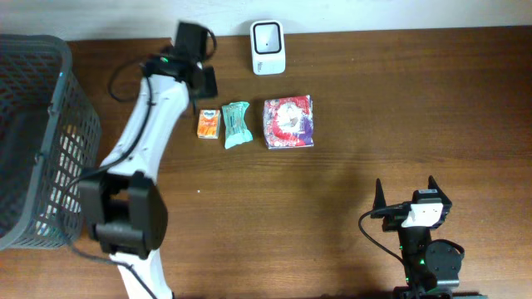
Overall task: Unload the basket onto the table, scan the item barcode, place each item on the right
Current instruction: 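Place the orange Kleenex pack left of the green wipes pack, then grasp the teal Kleenex tissue pack in the basket with the left gripper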
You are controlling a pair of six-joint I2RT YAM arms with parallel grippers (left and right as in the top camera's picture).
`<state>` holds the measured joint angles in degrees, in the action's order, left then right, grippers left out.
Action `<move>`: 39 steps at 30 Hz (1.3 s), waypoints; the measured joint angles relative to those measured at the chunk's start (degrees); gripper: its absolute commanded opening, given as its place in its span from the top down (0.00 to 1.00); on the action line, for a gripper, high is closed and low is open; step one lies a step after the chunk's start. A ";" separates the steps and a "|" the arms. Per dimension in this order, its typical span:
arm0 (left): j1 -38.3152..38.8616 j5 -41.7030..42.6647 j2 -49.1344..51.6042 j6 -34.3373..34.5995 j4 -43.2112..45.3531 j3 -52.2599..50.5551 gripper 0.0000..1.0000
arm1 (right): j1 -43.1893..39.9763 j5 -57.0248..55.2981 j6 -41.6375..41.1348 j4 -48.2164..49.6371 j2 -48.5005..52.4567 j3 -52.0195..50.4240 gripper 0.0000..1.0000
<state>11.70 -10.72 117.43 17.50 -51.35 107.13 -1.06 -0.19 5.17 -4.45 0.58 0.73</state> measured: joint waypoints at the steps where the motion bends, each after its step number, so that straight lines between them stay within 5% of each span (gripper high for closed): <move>1: -0.83 -0.07 -1.64 -0.20 -0.44 3.28 0.24 | 0.00 -0.02 -0.02 0.02 0.00 0.00 0.02; 6: -20.00 -1.22 -19.04 -0.94 -0.98 16.33 0.09 | 0.00 -0.02 -0.02 0.02 0.00 0.00 0.02; 12: -48.72 -0.55 -13.22 0.39 -20.26 15.67 0.10 | 0.00 0.00 0.00 0.02 0.02 0.00 0.02; 14: -56.48 0.02 -8.07 0.50 -28.33 15.61 0.01 | 0.00 -0.02 -0.02 0.02 0.00 0.00 0.02; 22: -59.36 13.38 8.24 0.68 -43.21 15.39 0.01 | 0.00 0.00 -0.02 0.00 0.00 0.00 0.02; 33: -59.23 8.33 8.66 0.72 -40.06 4.07 0.01 | 0.00 -0.02 0.02 0.02 0.00 0.00 0.02; 35: -59.23 8.31 8.70 0.72 -37.86 0.02 0.10 | 0.00 0.00 -0.02 0.02 0.00 0.00 0.02; 37: -59.17 8.31 8.70 0.98 -36.28 -2.23 0.48 | 0.00 0.00 0.00 0.02 0.00 0.00 0.02; 39: -59.08 8.33 8.70 1.29 -36.13 -2.84 0.61 | 0.00 -0.02 0.00 0.02 0.00 0.00 0.02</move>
<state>-47.37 -2.39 126.13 18.79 -87.48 104.29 -1.06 -0.21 5.17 -4.43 0.58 0.73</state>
